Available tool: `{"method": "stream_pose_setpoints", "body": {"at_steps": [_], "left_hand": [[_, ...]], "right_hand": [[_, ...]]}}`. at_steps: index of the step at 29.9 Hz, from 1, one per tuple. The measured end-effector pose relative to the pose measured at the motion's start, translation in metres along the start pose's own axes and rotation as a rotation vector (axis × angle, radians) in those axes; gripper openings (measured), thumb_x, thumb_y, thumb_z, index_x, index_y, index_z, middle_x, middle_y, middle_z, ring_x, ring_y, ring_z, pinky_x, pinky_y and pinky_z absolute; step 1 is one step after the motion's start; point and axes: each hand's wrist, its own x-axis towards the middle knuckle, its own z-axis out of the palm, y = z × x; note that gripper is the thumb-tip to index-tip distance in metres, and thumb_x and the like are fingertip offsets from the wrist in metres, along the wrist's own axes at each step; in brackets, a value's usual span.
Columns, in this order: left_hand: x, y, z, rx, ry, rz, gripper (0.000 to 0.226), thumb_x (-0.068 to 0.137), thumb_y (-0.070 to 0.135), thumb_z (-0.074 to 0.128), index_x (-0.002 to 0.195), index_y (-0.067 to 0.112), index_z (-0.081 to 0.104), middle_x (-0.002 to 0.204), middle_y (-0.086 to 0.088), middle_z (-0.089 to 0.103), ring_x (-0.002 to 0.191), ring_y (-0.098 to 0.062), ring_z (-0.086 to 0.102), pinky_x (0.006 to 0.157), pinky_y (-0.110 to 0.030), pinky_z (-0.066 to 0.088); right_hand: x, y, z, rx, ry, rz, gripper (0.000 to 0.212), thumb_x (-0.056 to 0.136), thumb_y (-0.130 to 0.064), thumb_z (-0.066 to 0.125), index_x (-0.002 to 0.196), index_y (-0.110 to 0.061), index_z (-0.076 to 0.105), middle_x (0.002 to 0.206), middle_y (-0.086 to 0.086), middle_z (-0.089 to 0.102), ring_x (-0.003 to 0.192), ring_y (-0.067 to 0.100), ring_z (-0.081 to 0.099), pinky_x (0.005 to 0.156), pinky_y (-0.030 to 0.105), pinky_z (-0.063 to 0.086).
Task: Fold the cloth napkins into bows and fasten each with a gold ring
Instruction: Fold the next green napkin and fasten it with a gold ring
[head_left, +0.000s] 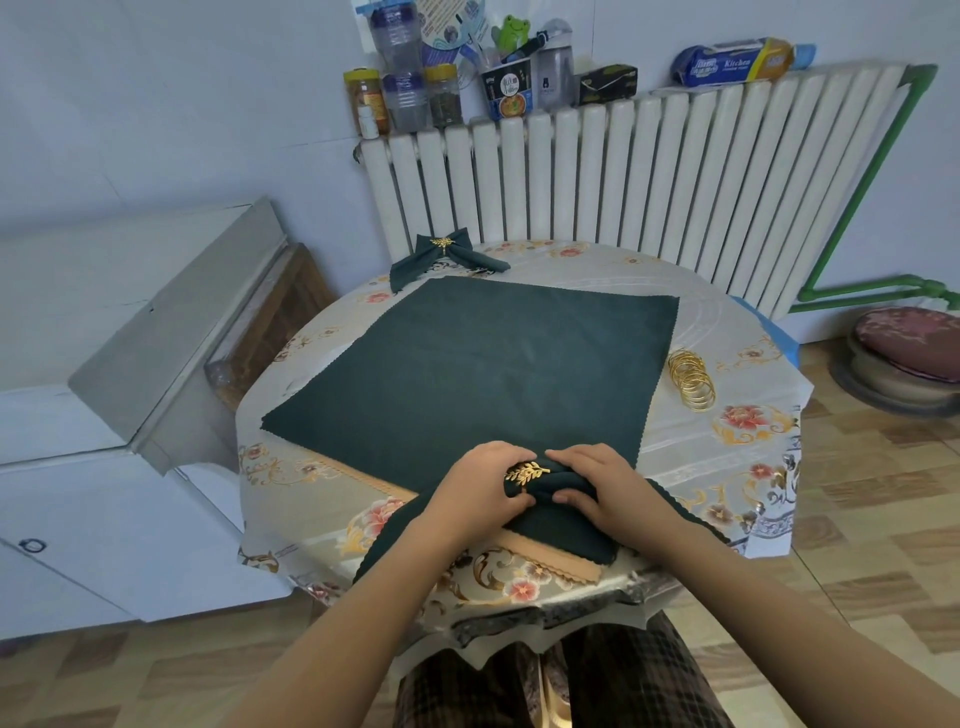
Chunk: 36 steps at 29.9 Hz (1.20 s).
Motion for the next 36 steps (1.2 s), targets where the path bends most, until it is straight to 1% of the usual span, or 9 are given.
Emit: {"method": "stream_pose_setpoints", "body": {"at_steps": [4, 8, 14, 18, 21, 25, 27, 32, 36], "left_hand": [[-0.004, -0.001, 0.003, 0.059, 0.006, -0.017, 0.057, 0.084, 0.031, 0.067, 0.137, 0.023, 0.046, 0.133, 0.006, 0.052, 0.124, -0.009, 0.042, 0.105, -0.024, 0.032], [-0.016, -0.012, -0.006, 0.112, 0.111, -0.181, 0.072, 0.085, 0.054, 0.059, 0.144, 0.022, 0.036, 0.142, 0.007, 0.040, 0.131, -0.012, 0.034, 0.109, -0.031, 0.028], [-0.040, -0.018, -0.006, 0.149, 0.118, -0.198, 0.050, 0.089, 0.050, 0.055, 0.134, 0.029, 0.049, 0.119, 0.007, 0.052, 0.109, -0.010, 0.047, 0.097, -0.028, 0.037], [-0.042, -0.017, -0.004, 0.042, 0.269, -0.214, 0.025, 0.088, 0.038, 0.061, 0.107, 0.023, 0.069, 0.089, 0.009, 0.049, 0.087, -0.008, 0.048, 0.078, -0.024, 0.041], [-0.043, -0.016, -0.002, -0.118, 0.294, -0.233, 0.014, 0.087, 0.028, 0.065, 0.092, 0.017, 0.071, 0.094, 0.008, 0.054, 0.088, -0.006, 0.051, 0.079, -0.018, 0.040], [-0.044, -0.012, 0.001, 0.035, 0.300, -0.117, 0.015, 0.085, 0.028, 0.065, 0.080, 0.014, 0.067, 0.100, 0.003, 0.067, 0.096, -0.010, 0.054, 0.086, -0.019, 0.038], [-0.044, -0.007, 0.002, 0.126, 0.247, -0.068, 0.019, 0.085, 0.031, 0.064, 0.077, 0.015, 0.066, 0.099, 0.002, 0.068, 0.102, -0.013, 0.054, 0.091, -0.026, 0.040], [-0.037, 0.000, 0.007, 0.194, 0.084, -0.095, 0.024, 0.087, 0.039, 0.062, 0.085, 0.017, 0.072, 0.130, 0.004, 0.057, 0.124, -0.014, 0.040, 0.102, -0.029, 0.032], [-0.035, -0.009, 0.008, 0.099, 0.207, -0.096, 0.038, 0.084, 0.052, 0.060, 0.069, 0.017, 0.068, 0.105, 0.007, 0.060, 0.105, -0.011, 0.047, 0.091, -0.030, 0.040]], "right_hand": [[0.000, -0.001, 0.001, -0.039, 0.022, -0.015, 0.050, 0.090, -0.033, 0.059, 0.137, -0.018, 0.046, 0.132, -0.002, 0.052, 0.121, 0.015, 0.043, 0.102, 0.017, 0.023], [0.004, -0.002, -0.004, -0.192, 0.058, -0.062, 0.066, 0.081, -0.052, 0.048, 0.140, -0.024, 0.041, 0.137, -0.008, 0.049, 0.129, 0.014, 0.037, 0.105, 0.026, 0.019], [0.020, -0.020, 0.011, -0.109, 0.085, -0.138, 0.051, 0.088, -0.047, 0.057, 0.135, -0.032, 0.048, 0.132, -0.014, 0.054, 0.126, 0.008, 0.043, 0.102, 0.021, 0.020], [0.019, -0.023, 0.017, 0.017, 0.158, -0.087, 0.040, 0.085, -0.036, 0.066, 0.124, -0.029, 0.060, 0.121, -0.012, 0.063, 0.115, 0.009, 0.053, 0.100, 0.024, 0.029], [0.013, -0.024, 0.020, 0.078, 0.211, -0.076, 0.040, 0.083, -0.029, 0.070, 0.122, -0.025, 0.063, 0.118, -0.009, 0.065, 0.112, 0.011, 0.056, 0.098, 0.021, 0.028], [0.015, -0.026, 0.024, 0.070, 0.251, -0.030, 0.040, 0.082, -0.028, 0.070, 0.121, -0.023, 0.064, 0.116, -0.006, 0.067, 0.110, 0.012, 0.058, 0.095, 0.020, 0.028], [0.018, -0.026, 0.027, 0.057, 0.259, -0.028, 0.040, 0.080, -0.026, 0.072, 0.120, -0.022, 0.065, 0.113, -0.005, 0.068, 0.108, 0.015, 0.061, 0.097, 0.027, 0.035], [0.017, -0.024, 0.026, -0.015, 0.263, -0.064, 0.047, 0.076, -0.035, 0.067, 0.122, -0.025, 0.063, 0.115, -0.002, 0.067, 0.105, 0.023, 0.061, 0.092, 0.048, 0.046], [0.003, -0.021, 0.021, -0.051, 0.277, 0.085, 0.058, 0.088, -0.049, 0.051, 0.140, -0.024, 0.043, 0.135, 0.002, 0.050, 0.122, 0.024, 0.043, 0.101, 0.038, 0.032]]}}
